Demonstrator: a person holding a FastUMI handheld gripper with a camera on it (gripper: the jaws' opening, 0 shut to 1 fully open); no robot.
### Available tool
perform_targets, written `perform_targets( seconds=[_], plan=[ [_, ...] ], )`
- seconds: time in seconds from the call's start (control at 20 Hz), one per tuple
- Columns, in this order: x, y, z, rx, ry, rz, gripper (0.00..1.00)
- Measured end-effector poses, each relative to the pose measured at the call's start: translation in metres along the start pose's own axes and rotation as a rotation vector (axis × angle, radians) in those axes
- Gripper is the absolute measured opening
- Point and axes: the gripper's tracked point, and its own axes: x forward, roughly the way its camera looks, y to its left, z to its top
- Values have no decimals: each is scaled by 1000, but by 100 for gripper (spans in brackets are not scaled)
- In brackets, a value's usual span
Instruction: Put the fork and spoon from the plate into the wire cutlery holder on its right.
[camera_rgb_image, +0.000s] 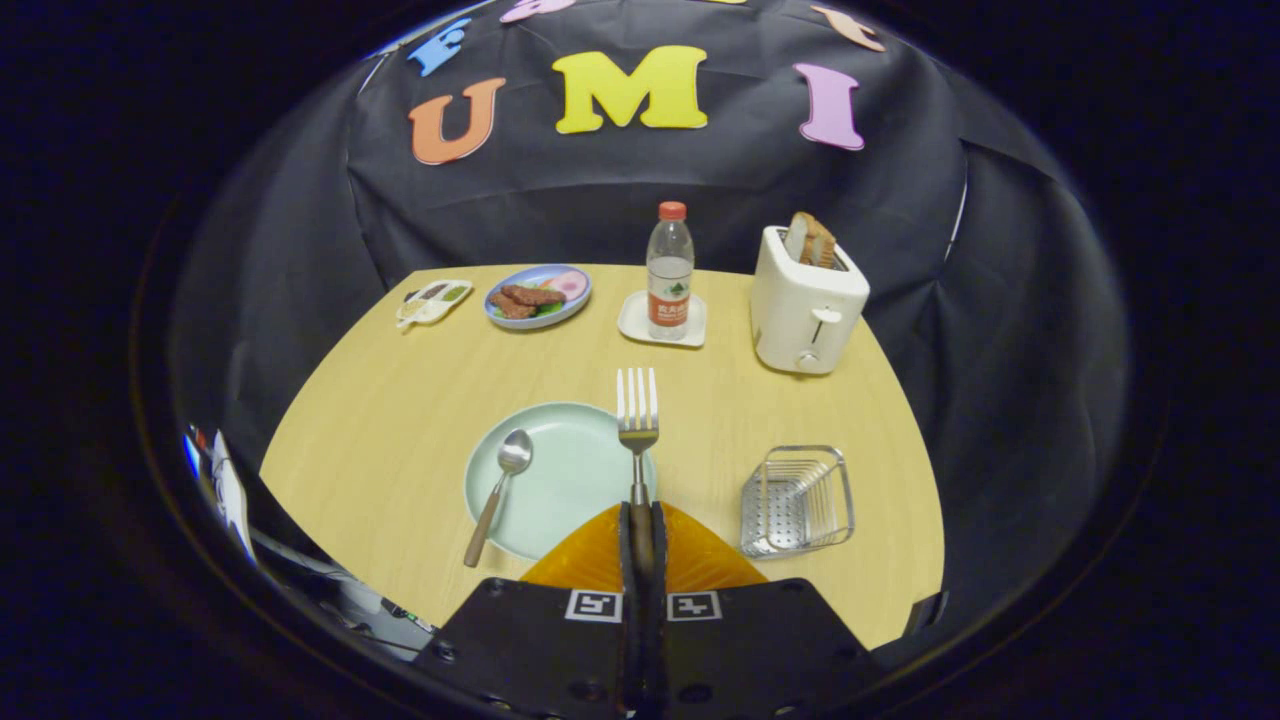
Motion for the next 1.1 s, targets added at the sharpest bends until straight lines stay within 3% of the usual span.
perform_targets(
  seconds=[0.6,1.1],
  plan=[
    [-1,-107,-22,41,130,-55,2],
    [5,-107,-47,142,438,-4,2]
  ],
)
